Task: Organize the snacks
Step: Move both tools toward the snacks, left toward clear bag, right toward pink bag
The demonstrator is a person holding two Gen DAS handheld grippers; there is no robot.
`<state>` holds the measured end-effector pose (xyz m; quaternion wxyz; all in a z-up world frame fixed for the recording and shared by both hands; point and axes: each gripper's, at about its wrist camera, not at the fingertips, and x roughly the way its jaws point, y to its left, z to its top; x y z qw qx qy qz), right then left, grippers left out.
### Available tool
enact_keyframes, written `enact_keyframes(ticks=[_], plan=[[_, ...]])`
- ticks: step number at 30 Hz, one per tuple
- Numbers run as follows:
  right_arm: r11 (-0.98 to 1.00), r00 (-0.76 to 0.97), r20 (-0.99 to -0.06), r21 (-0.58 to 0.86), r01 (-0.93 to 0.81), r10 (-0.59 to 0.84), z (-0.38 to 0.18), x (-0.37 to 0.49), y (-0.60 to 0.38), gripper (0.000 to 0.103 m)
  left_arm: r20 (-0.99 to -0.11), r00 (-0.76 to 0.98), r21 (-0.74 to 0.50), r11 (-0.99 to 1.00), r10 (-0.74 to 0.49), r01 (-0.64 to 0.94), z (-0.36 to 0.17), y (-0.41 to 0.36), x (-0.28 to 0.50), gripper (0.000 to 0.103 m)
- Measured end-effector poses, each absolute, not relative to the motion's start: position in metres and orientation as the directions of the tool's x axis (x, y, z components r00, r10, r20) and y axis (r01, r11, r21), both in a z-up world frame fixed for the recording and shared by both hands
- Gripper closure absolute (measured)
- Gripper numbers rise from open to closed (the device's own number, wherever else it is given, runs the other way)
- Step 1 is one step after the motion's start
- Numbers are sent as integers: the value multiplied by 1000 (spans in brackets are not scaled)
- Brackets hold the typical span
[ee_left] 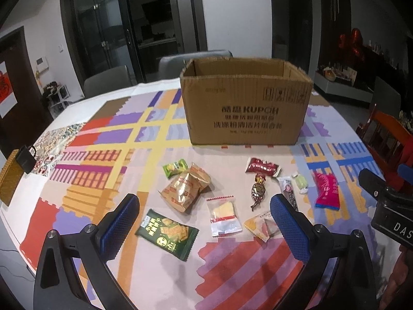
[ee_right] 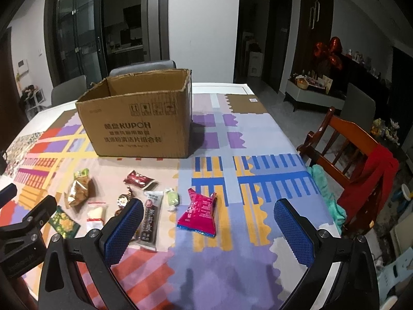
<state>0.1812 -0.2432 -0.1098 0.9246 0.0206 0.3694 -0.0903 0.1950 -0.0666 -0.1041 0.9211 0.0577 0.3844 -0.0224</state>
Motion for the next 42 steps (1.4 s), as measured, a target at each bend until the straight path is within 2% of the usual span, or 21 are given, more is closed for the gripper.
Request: enact_keyframes(ticks=[10, 13, 28, 40, 42], plan=[[984, 679, -721, -27, 175, -140, -136, 202, -244, 1, -752, 660, 83, 992, 3, 90, -135, -71, 218, 2], [985, 668, -732, -29, 168, -135, -143, 209, -243, 4, -763, 646, 77, 993, 0, 92, -144, -73, 224, 2], [985, 606, -784, -38, 169, -134, -179, 236, -245, 4, -817, 576, 73, 992, -1, 105, -179, -75, 252, 11], [983, 571, -809, -44, 178, -140, -196, 252, -248, 8, -852, 524, 68, 992, 1, 109, -200, -78, 262, 22], [983, 566, -813, -41, 179, -137, -198, 254, -247, 9, -856, 517, 67, 991, -1, 112, -203, -78, 262, 27]])
